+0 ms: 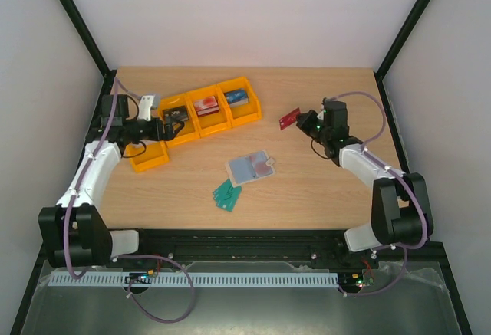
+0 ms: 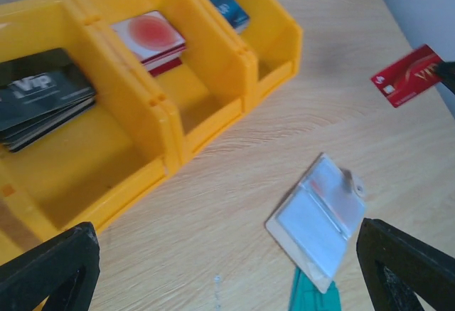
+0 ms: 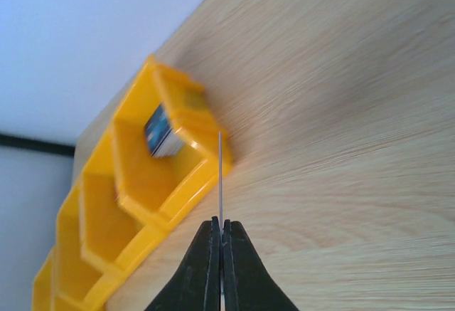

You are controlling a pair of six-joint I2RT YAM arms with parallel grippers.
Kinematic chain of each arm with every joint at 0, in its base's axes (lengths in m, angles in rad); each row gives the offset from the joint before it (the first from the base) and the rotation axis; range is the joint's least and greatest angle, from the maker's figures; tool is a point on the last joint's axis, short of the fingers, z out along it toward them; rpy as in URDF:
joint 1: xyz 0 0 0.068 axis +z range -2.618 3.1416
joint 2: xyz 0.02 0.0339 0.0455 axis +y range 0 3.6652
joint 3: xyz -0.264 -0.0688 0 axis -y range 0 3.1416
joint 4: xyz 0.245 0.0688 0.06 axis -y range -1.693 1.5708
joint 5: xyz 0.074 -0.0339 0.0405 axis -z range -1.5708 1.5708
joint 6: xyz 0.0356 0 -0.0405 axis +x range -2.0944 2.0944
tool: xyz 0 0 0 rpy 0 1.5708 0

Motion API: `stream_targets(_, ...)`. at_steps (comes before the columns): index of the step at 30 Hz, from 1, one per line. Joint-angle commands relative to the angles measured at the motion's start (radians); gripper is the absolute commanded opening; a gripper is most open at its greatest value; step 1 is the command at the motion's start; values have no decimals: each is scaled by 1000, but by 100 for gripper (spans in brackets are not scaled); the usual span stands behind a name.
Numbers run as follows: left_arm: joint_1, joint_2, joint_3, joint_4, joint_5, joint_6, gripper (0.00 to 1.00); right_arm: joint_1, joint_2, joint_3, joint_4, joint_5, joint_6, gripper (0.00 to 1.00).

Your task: Take the credit cards out of the card holder

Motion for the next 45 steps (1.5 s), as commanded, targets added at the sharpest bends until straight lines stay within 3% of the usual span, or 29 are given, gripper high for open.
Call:
stream_targets(1, 40, 7, -28, 38, -39, -36, 99, -72, 27, -39, 70, 53, 41, 2)
stream_targets(10, 78, 41, -43, 57, -41, -36, 99, -94, 115, -68, 166, 6, 76, 2)
stream_targets(45, 76, 256, 156, -67, -57, 71, 99, -93, 317, 38, 110, 7, 55, 2)
